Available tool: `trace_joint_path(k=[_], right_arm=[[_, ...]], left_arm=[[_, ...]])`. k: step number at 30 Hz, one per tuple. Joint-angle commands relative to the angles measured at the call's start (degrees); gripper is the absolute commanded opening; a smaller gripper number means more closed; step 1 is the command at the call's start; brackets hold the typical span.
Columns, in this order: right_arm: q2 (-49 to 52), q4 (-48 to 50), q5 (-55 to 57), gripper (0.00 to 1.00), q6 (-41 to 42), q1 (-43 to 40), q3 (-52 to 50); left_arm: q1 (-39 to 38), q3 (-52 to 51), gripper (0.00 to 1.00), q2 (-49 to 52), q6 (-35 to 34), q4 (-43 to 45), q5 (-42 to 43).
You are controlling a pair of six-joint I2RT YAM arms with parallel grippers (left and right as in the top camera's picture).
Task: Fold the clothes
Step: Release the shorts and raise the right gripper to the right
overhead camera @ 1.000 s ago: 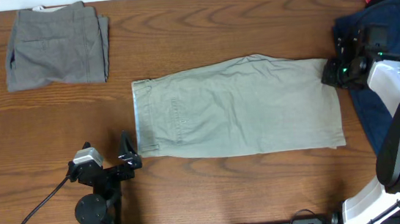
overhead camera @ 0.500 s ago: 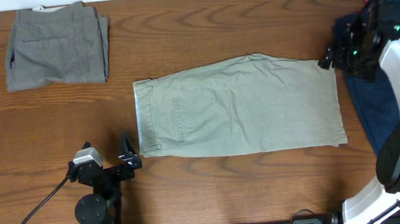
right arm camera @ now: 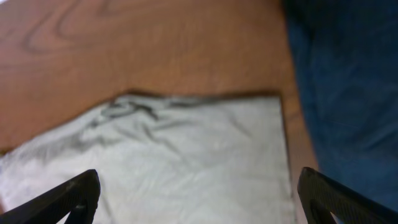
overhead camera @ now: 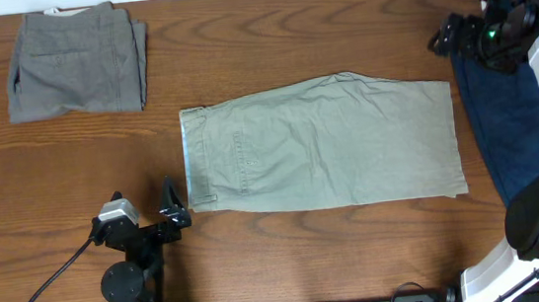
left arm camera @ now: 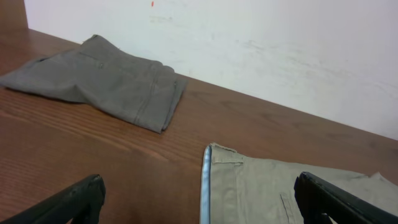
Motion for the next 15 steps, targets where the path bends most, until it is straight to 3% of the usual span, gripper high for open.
trace_joint_path(k=[1, 15], right_arm=[[0.24, 1.51, 4.33, 0.99, 1.70, -0.48, 1.46], [0.24, 1.42, 4.48, 0.99, 1.84, -0.81, 1.42]], left_arm=[[-0.11, -0.87, 0.98, -0.11, 0.13, -2.08, 0.17], [-0.11, -0.87, 0.98, -0.11, 0.13, -2.08, 0.17]])
